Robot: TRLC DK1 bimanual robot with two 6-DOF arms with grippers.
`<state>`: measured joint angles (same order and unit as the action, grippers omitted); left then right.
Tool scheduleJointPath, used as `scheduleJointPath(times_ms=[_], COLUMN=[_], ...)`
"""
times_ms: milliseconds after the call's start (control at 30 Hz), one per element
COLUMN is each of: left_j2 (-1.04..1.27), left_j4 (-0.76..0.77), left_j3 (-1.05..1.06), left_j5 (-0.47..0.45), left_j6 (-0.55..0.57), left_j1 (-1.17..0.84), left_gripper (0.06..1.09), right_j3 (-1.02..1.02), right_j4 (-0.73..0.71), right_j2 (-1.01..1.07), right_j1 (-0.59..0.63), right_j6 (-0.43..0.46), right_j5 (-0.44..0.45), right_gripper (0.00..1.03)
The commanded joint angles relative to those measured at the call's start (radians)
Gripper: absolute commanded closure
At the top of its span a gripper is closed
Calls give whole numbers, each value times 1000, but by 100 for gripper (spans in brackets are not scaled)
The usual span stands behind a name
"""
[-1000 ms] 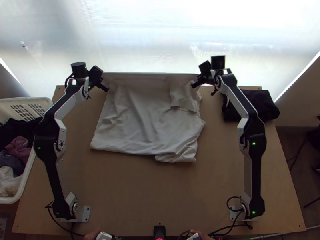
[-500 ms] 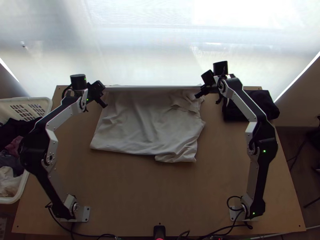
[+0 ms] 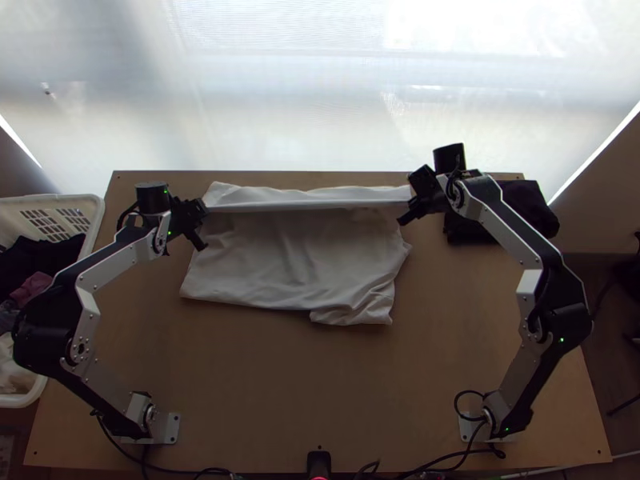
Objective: Fold the t-shirt
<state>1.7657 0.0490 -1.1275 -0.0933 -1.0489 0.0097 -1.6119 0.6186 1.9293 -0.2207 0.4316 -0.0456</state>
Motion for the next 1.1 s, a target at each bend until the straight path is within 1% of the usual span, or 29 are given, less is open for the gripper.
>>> scheduleJointPath(times_ms=[0,67,200,267,367,433,500,533,567,600,633,733,800,833,967,1000,1067], left_j2=[-31,-18,17,23,43,49,54,54,49,43,37,23,8,-5,-63,-91,-157], left_j4=[-49,-130,-193,-232,-225,-209,-209,-213,-205,-205,-204,-218,-253,-288,-463,-506,-541], left_j3=[46,29,9,2,-3,-8,-20,-23,-25,-28,-28,-17,-12,-17,-52,-52,-49], left_j5=[3,3,3,3,3,3,3,3,3,3,3,3,3,3,-6,-34,-106], left_j6=[-23,-28,-34,-26,-3,1,20,21,35,50,56,69,86,110,214,228,277], left_j1=[-1,-4,9,6,3,7,13,13,13,13,12,12,1,-8,-59,-68,-71], left_gripper=[105,105,105,105,104,102,93,80,60,23,9,10,10,10,10,10,10], right_j3=[164,202,241,239,233,231,228,227,225,227,225,231,230,230,231,231,237], right_j4=[50,61,63,63,63,63,63,63,63,64,63,67,79,82,119,130,142], right_j2=[-76,-82,-76,-61,-39,-36,-32,-27,-23,-20,-20,-24,-29,-38,-95,-116,-164], right_j1=[-8,-23,-66,-66,-66,-69,-66,-63,-62,-60,-60,-69,-83,-85,-91,-94,-106], right_j6=[6,4,6,2,-8,-19,-31,-37,-47,-54,-63,-74,-77,-83,-100,-111,-125], right_j5=[0,-2,0,-2,-2,-2,-2,-2,-2,-2,-2,-4,-4,-4,-4,-4,-5], right_gripper=[100,100,100,100,83,68,60,55,47,40,36,35,35,32,32,30,29])
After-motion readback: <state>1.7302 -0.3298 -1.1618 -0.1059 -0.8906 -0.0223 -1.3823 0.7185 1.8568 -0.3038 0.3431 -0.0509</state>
